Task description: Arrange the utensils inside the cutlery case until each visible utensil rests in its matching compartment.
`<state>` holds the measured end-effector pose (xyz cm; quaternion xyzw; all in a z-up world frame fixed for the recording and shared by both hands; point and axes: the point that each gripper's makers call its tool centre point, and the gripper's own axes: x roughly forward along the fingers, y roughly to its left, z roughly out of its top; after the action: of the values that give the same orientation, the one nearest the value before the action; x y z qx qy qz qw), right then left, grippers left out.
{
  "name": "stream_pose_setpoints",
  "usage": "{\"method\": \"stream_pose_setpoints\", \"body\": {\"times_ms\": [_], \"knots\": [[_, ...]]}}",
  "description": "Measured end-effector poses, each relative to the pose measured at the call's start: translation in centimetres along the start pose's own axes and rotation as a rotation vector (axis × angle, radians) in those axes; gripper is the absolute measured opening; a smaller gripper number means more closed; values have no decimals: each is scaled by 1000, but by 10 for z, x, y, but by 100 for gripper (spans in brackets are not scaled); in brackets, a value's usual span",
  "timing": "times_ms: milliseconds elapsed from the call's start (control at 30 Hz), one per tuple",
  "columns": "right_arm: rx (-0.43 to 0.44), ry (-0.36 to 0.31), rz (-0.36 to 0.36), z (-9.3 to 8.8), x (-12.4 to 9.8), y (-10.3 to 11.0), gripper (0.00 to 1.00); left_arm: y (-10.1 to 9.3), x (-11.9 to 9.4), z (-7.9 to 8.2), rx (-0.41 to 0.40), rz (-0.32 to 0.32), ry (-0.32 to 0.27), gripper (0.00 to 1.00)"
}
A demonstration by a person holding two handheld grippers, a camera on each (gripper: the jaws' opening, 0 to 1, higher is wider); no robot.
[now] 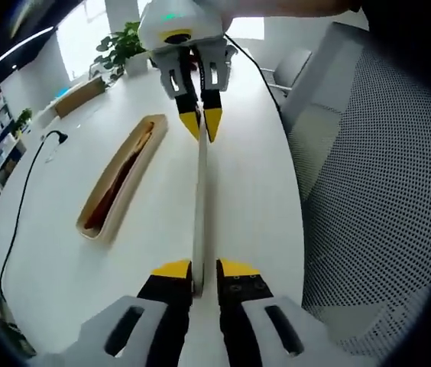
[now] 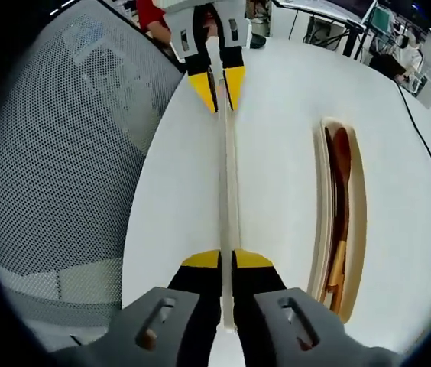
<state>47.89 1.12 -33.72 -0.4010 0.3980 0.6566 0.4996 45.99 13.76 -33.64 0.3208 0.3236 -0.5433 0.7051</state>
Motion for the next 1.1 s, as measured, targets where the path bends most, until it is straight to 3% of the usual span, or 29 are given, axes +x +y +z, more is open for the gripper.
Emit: {"method": "stream_pose_setpoints", "body": {"times_ms": [100,233,300,400,500,600,700,800,1100], "knots": [[-11,-1,5,1,1,1,1,-1,4,-3,-27,-6,9,5],[-16,5,4,0,0,0,1,-3,5,0,-41,-31,25,5],[-16,2,11,-2,0,1,2,-13,4,2,-120,-76,35,4],[-15,-6,16,-3,-2,2,2,-11,3,5,-98,-65,37,4],[8,-18,15,-4,-3,-2,3,-12,2,6,-136,-77,39,4],[8,-25,6,-4,-5,-6,4,-11,1,10,-153,-75,12,4],[-3,-34,-40,-3,-7,-15,6,-14,-1,15,-245,-92,-28,4],[0,-48,-104,-1,-8,-24,8,-10,-2,14,-253,-82,-49,4],[31,-58,-138,-8,-8,-18,23,-23,-5,20,-300,-130,-87,4]]}}
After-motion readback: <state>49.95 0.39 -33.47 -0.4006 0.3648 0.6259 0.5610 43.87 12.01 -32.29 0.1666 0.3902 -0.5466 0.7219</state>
